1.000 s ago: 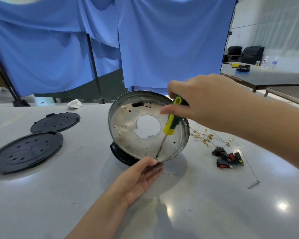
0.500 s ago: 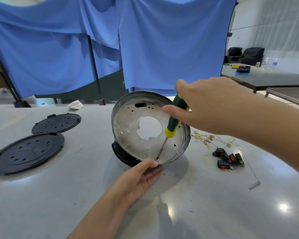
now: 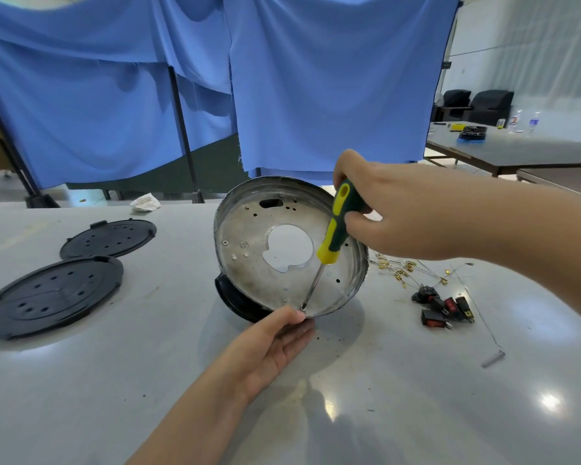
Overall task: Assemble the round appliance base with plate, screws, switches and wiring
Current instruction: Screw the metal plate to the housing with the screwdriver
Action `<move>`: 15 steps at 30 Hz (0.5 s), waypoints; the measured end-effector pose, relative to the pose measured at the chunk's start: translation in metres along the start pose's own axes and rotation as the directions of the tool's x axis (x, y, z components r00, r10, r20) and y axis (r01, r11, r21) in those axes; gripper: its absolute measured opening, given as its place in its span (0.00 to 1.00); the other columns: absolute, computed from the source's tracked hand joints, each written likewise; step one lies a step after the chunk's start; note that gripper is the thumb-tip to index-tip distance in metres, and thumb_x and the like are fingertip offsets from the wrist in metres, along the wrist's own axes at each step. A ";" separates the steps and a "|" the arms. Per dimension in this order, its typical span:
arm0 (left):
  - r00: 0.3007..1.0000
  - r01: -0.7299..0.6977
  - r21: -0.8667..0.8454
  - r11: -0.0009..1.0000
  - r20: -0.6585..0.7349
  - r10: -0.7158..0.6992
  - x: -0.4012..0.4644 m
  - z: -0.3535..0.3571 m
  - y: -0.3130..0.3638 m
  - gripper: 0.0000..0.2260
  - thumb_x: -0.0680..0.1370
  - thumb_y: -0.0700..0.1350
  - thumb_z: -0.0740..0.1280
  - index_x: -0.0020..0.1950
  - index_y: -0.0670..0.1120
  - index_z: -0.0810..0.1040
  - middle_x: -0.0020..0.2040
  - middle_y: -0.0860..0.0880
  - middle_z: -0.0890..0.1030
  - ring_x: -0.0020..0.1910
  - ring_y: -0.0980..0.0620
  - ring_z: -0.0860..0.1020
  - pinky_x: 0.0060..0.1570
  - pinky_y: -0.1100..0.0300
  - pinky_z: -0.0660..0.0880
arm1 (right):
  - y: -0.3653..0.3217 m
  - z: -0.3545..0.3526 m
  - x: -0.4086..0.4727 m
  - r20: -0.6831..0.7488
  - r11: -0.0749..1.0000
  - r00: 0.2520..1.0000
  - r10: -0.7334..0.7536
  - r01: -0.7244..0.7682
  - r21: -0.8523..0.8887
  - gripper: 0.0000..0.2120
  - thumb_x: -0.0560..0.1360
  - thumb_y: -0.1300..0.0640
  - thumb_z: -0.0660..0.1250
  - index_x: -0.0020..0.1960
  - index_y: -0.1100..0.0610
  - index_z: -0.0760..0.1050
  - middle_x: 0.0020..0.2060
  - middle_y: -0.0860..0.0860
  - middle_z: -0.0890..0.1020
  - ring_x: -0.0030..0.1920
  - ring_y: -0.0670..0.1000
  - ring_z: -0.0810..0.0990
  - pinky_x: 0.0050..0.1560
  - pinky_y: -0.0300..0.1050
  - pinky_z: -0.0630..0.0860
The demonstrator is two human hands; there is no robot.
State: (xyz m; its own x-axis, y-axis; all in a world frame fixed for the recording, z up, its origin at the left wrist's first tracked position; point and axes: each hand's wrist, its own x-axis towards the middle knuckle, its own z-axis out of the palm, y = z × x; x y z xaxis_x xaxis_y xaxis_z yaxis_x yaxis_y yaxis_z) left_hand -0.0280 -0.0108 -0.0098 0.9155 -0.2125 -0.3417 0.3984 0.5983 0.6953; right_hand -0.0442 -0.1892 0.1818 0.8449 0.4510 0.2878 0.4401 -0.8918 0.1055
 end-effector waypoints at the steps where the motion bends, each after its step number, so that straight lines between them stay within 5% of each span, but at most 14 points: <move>1: 1.000 0.000 0.001 1.000 0.000 0.000 0.000 0.000 0.000 0.21 0.61 0.33 0.72 0.53 0.34 0.79 0.57 0.35 0.82 0.58 0.41 0.81 0.50 0.52 0.82 | 0.001 -0.001 0.001 -0.009 1.000 1.000 -0.008 0.008 -0.020 0.13 0.77 0.43 0.55 0.50 0.53 0.62 0.32 0.51 0.73 0.28 0.50 0.70 0.27 0.44 0.65; 5: 1.000 -0.005 0.006 1.000 0.001 0.005 0.000 0.000 0.000 0.20 0.60 0.34 0.73 0.52 0.35 0.80 0.56 0.36 0.82 0.57 0.41 0.81 0.50 0.52 0.82 | 0.000 -0.002 0.003 -0.122 0.956 0.992 -0.005 -0.031 -0.292 0.28 0.71 0.30 0.44 0.38 0.55 0.62 0.27 0.50 0.70 0.26 0.49 0.67 0.26 0.43 0.57; 9: 1.000 -0.003 0.003 1.000 0.006 0.003 0.000 0.000 0.000 0.20 0.61 0.33 0.72 0.53 0.35 0.80 0.57 0.35 0.82 0.58 0.41 0.81 0.48 0.53 0.82 | 0.000 0.002 0.001 -0.012 1.000 1.000 0.025 -0.025 -0.009 0.16 0.77 0.41 0.53 0.52 0.53 0.61 0.27 0.50 0.70 0.25 0.50 0.68 0.26 0.44 0.62; 11: 1.000 -0.004 0.001 1.000 0.004 0.004 0.000 0.000 0.001 0.20 0.61 0.33 0.72 0.53 0.34 0.80 0.58 0.35 0.81 0.59 0.40 0.81 0.49 0.53 0.82 | 0.000 -0.001 0.002 -0.005 0.999 1.000 0.009 -0.009 0.047 0.13 0.78 0.42 0.54 0.51 0.53 0.62 0.27 0.50 0.70 0.25 0.49 0.67 0.26 0.43 0.62; 15: 1.000 -0.004 0.000 1.000 0.007 0.004 -0.001 0.000 0.001 0.21 0.61 0.33 0.73 0.53 0.34 0.80 0.57 0.35 0.82 0.57 0.40 0.81 0.51 0.52 0.81 | -0.002 -0.001 0.004 -0.130 0.959 0.991 0.020 -0.056 -0.279 0.27 0.74 0.31 0.45 0.36 0.55 0.60 0.26 0.50 0.68 0.25 0.49 0.66 0.26 0.42 0.55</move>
State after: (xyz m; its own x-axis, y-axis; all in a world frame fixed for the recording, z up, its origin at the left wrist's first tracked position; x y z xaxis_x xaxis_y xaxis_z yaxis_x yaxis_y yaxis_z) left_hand -0.0285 -0.0098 -0.0087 0.9176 -0.2151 -0.3344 0.3944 0.5989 0.6970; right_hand -0.0423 -0.1856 0.1836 0.8066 0.4247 0.4111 0.2903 -0.8905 0.3503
